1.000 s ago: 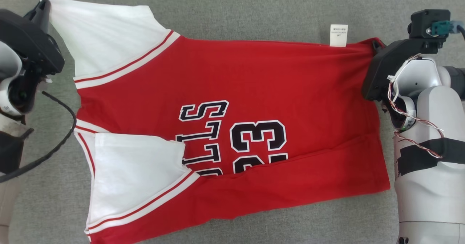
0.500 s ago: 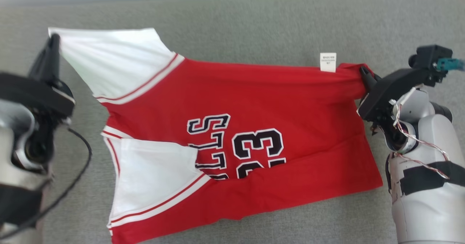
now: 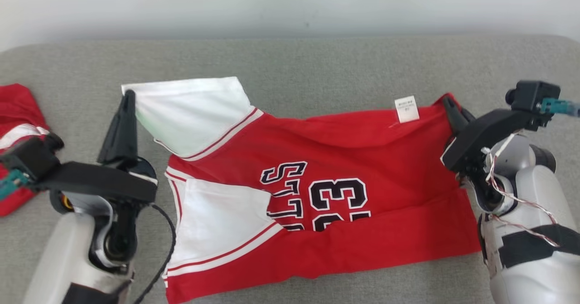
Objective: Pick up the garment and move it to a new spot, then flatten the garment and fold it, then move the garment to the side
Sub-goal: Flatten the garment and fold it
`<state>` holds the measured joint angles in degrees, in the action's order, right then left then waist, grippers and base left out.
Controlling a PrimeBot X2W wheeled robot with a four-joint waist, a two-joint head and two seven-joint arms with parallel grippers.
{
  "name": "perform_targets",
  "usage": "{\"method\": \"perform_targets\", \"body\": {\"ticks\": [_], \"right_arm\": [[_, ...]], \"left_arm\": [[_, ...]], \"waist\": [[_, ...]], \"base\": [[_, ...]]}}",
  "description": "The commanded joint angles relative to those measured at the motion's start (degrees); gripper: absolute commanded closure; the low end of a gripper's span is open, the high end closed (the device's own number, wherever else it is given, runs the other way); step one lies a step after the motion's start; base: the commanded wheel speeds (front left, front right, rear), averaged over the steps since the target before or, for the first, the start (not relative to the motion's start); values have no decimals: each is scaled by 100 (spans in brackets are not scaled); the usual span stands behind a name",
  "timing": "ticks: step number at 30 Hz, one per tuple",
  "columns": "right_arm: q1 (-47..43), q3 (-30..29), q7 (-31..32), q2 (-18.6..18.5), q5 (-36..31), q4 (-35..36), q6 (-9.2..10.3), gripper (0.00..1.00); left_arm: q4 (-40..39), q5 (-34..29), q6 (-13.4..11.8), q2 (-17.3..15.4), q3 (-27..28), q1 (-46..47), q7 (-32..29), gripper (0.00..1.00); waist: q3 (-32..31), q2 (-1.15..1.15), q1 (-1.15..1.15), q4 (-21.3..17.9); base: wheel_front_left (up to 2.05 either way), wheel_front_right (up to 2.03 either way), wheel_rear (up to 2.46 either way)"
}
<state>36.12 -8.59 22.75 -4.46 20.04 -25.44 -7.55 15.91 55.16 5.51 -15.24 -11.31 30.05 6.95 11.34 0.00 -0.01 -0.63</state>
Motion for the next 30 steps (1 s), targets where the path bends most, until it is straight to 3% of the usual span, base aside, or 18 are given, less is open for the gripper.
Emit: {"method": "perform_targets", "body": {"ticks": [1, 10, 15, 23, 30], "right_arm": [[-116, 80, 1, -95, 57, 35, 14, 100], [-524, 413, -71, -461, 233, 143, 14, 100], [-841, 714, -6, -680, 418, 245, 14, 100], [-1388, 1203, -118, -1322, 618, 465, 14, 100], [-1837, 1564, 78, -1806, 623, 555, 14, 100]], "left_arm": [[-22, -67, 13, 19, -20, -113, 55, 100], [-128, -223, 112, 227, -444, -537, 334, 100], [-261, -45, 94, 269, -370, -1148, 476, 100], [-802, 382, 67, 431, -415, -2489, 444, 100], [-792, 434, 9, 508, -613, -2991, 334, 100]], "waist": [[-89, 0, 1, 86], [-136, 0, 1, 112], [-171, 0, 1, 122], [-340, 0, 1, 281], [-533, 0, 1, 428]], "base": [[0, 0, 0], [0, 0, 0], [0, 0, 0], [0, 0, 0], [0, 0, 0]]}}
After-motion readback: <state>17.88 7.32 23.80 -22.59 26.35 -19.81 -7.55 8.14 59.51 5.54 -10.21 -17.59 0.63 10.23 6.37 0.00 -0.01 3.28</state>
